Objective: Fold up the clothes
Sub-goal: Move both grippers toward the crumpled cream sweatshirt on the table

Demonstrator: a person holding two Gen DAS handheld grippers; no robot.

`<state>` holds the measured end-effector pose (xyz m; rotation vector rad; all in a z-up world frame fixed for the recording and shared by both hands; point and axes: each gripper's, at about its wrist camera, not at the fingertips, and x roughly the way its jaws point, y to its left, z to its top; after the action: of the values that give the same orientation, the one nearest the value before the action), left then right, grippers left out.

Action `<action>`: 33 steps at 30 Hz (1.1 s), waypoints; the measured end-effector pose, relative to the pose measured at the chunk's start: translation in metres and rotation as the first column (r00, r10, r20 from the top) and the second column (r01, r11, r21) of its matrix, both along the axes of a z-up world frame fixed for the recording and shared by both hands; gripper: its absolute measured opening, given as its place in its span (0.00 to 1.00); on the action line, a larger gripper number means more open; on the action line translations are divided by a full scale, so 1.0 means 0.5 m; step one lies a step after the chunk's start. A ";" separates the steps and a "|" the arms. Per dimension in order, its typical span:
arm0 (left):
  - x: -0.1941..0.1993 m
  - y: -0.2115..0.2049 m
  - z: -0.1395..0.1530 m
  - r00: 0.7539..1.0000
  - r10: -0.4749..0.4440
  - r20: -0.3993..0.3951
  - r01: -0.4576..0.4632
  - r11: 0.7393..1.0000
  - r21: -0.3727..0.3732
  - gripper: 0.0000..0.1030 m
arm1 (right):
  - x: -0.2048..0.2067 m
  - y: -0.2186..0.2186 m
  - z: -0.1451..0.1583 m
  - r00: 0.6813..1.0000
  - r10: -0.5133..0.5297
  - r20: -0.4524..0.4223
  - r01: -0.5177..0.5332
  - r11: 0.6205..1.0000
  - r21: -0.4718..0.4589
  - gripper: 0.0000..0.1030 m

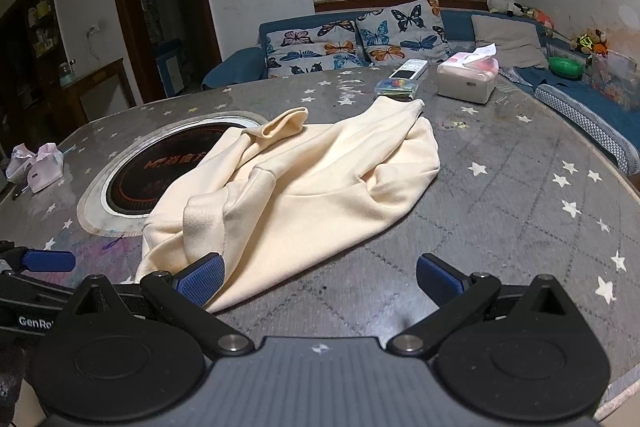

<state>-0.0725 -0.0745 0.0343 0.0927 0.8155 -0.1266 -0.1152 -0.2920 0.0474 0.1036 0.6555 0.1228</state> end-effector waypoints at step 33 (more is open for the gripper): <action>-0.001 -0.022 -0.013 0.997 -0.065 -0.036 0.066 0.998 0.022 1.00 | 0.004 0.009 0.002 1.000 0.019 -0.002 -0.019 1.000 -0.011 1.00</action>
<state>-0.0728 -0.0853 0.0280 0.1390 0.8499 -0.1812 -0.1133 -0.2876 0.0483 0.0873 0.6590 0.1372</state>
